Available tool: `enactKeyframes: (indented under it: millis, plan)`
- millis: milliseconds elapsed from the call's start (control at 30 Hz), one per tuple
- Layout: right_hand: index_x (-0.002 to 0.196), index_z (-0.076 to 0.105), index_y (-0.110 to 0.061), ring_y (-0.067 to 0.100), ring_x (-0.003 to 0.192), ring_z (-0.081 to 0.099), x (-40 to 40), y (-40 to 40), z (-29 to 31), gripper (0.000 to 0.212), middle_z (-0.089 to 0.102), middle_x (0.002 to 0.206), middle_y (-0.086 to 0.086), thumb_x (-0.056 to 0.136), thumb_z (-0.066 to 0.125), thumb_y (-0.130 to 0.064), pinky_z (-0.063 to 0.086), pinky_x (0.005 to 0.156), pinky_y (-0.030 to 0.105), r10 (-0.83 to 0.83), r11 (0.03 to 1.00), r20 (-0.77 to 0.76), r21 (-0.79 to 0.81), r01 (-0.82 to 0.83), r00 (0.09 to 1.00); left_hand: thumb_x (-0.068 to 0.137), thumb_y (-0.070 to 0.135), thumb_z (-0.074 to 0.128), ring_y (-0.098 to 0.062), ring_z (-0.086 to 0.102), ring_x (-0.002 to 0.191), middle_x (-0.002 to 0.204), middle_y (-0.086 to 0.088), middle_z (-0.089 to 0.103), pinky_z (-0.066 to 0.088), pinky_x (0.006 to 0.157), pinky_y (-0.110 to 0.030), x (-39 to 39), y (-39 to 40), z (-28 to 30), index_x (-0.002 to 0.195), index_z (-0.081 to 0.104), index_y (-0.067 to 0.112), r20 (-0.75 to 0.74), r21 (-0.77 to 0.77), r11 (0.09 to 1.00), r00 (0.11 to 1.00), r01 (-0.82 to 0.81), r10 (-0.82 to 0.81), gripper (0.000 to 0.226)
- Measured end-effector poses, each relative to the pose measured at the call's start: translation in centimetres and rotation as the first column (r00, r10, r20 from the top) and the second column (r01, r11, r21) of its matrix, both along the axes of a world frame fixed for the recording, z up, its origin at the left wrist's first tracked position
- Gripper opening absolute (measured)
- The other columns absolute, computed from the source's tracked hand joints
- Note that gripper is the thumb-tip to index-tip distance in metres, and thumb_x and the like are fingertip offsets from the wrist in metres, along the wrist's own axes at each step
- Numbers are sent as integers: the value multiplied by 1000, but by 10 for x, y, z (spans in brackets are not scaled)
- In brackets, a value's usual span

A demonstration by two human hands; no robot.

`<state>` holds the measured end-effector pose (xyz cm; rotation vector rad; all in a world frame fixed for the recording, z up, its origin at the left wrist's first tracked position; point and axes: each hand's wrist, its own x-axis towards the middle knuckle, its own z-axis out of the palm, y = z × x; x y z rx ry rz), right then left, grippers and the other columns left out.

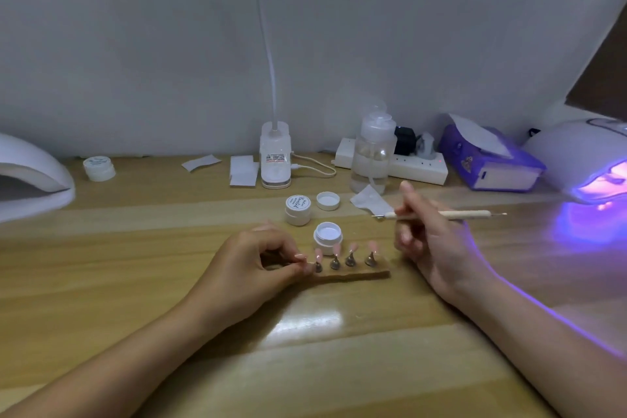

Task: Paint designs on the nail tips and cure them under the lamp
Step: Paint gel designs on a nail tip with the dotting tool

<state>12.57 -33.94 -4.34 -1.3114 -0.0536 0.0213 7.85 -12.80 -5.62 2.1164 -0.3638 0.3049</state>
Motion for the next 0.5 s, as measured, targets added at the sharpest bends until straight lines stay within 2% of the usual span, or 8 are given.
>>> enactKeyframes:
  millis: [67,167,267,367,500]
  plan:
    - [49,60,-17,6,31,31,3,2,0,30,36,34,-4,58,68,-44,27,34,15,-7,1000,15,-3,7,1000,66,14,79,-6,58,70,73,-3,63,43,68,-16,0,1,2,62,63,24,-21,-3,1000,1000,19,-19,19]
    - [58,45,-14,7,28,26,10,6,1,35,30,32,-4,64,65,-42,23,33,16,23,1000,44,3,-23,999,62,30,73,-8,59,80,79,-4,66,45,76,-16,-1,4,5,71,69,26,-65,6,996,994,89,-89,11]
    - [56,42,-17,7,28,29,20,12,2,35,33,33,-4,66,64,-42,25,34,15,51,997,96,-69,-44,994,66,20,77,-10,61,82,81,-2,69,41,84,-16,-2,5,5,78,74,21,-65,43,994,993,97,-94,12]
    - [48,42,-19,6,30,35,30,20,6,38,41,36,-2,66,67,-41,28,35,14,77,981,231,-192,-32,970,67,9,78,-6,62,78,79,-2,70,40,82,-9,-1,2,4,74,74,21,-58,27,998,997,51,-49,14]
    - [46,40,-18,0,36,48,43,34,11,45,41,35,-10,75,74,-27,34,41,9,120,933,374,-360,25,920,69,6,77,-6,62,75,76,-2,70,42,79,-12,0,0,5,68,73,18,-85,-18,1000,996,20,-21,12]
